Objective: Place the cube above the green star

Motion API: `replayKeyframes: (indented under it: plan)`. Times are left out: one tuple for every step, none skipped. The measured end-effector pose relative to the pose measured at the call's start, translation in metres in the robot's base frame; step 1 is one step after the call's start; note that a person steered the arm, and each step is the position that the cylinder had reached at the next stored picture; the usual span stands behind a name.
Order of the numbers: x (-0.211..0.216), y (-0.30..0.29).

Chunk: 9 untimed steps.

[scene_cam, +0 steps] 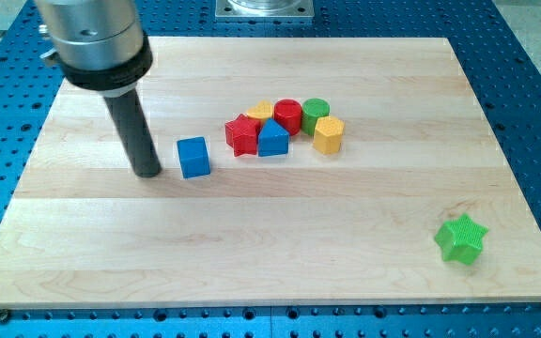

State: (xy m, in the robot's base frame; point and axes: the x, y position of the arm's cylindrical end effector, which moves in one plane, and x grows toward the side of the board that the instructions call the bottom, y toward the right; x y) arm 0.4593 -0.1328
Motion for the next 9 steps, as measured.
replayKeyframes:
  plan:
    - [0.016, 0.088]
    - [0.036, 0.108]
    - [0.037, 0.097]
    - [0.034, 0.068]
    - [0.004, 0.013]
    - [-0.024, 0.072]
    - [0.023, 0.158]
    - [0.066, 0.232]
    - [0.045, 0.161]
